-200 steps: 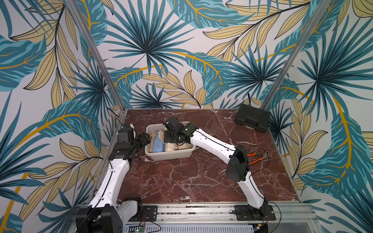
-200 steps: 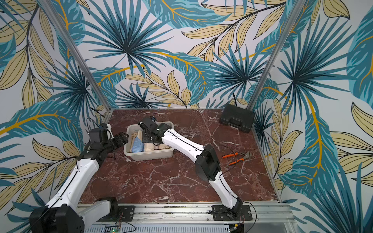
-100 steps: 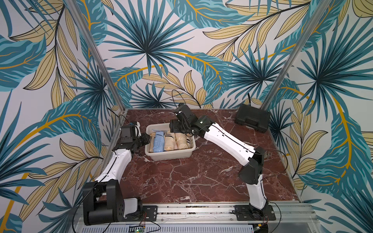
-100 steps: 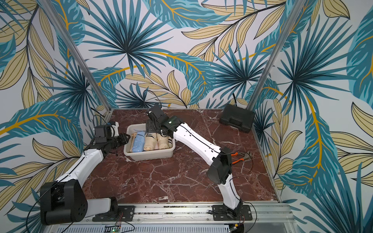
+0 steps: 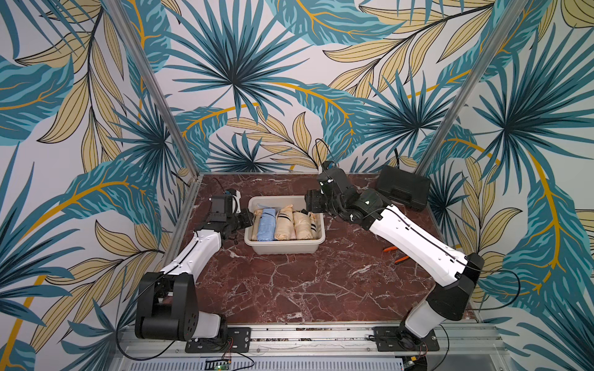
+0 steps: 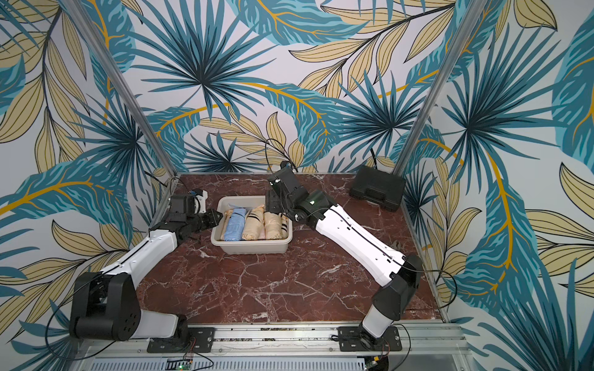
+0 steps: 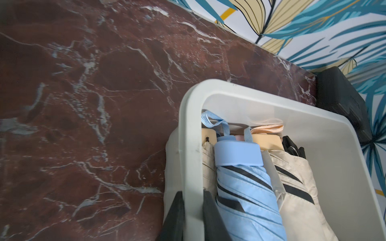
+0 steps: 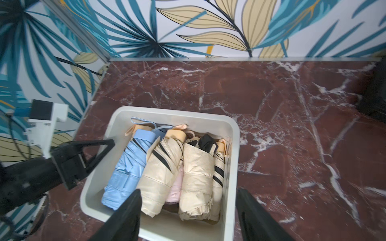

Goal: Put the umbrella into the storage box
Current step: Move the storage box to the center of the board, then reset both arms

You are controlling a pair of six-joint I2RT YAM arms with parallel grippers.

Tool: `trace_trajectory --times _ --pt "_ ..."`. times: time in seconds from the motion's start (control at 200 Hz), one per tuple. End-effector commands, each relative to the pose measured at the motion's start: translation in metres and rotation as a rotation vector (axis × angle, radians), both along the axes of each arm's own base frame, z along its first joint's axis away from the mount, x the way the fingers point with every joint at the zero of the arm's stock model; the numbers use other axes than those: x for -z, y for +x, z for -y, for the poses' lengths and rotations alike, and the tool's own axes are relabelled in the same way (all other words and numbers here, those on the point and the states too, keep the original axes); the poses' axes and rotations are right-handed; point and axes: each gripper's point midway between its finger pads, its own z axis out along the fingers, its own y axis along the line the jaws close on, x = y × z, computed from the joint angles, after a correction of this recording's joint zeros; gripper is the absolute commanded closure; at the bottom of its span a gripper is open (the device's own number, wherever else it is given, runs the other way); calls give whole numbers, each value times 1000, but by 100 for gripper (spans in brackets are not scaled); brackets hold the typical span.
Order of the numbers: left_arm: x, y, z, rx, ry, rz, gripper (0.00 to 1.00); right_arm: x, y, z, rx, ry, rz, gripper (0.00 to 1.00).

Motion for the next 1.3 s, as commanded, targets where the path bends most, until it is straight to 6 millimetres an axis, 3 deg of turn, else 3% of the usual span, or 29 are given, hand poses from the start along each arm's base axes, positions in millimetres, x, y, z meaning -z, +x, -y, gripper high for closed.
trace_trajectory --times 0.0,0.11,0.23,0.331,0.496,0.561,0.641,0.786,0.947,1.022,1.102,1.187,1.297 --pt "-55 14 46 106 -104 158 70 -4 -2 39 77 -21 22 26" --pt "-64 19 39 44 -91 176 35 0 -5 74 147 -32 24 26" --pt "-83 19 15 -75 -34 241 16 1 -11 115 227 -61 45 26" --pt "-95 14 -25 -253 30 284 1 5 -18 155 324 -86 65 25" --pt "-94 -9 -105 -548 88 322 0 25 -30 220 494 -133 127 20" --pt "-90 -17 -121 -582 148 354 0 40 -32 236 514 -171 156 19" --pt "-76 -22 -134 -587 262 379 0 64 -28 253 541 -220 187 10" --pt "-44 -22 -137 -509 414 417 0 102 -6 274 585 -339 306 5" --pt "-12 -18 -131 -428 485 457 0 144 26 268 463 -411 319 3" --pt "-1 -16 -125 -391 482 489 0 154 35 268 441 -450 311 3" --pt "9 -15 -121 -369 482 522 0 165 36 272 431 -426 321 2" --pt "7 -13 -120 -365 495 586 0 175 30 278 433 -362 353 3" --pt "26 -7 -112 -308 484 576 0 181 26 282 408 -275 392 3"
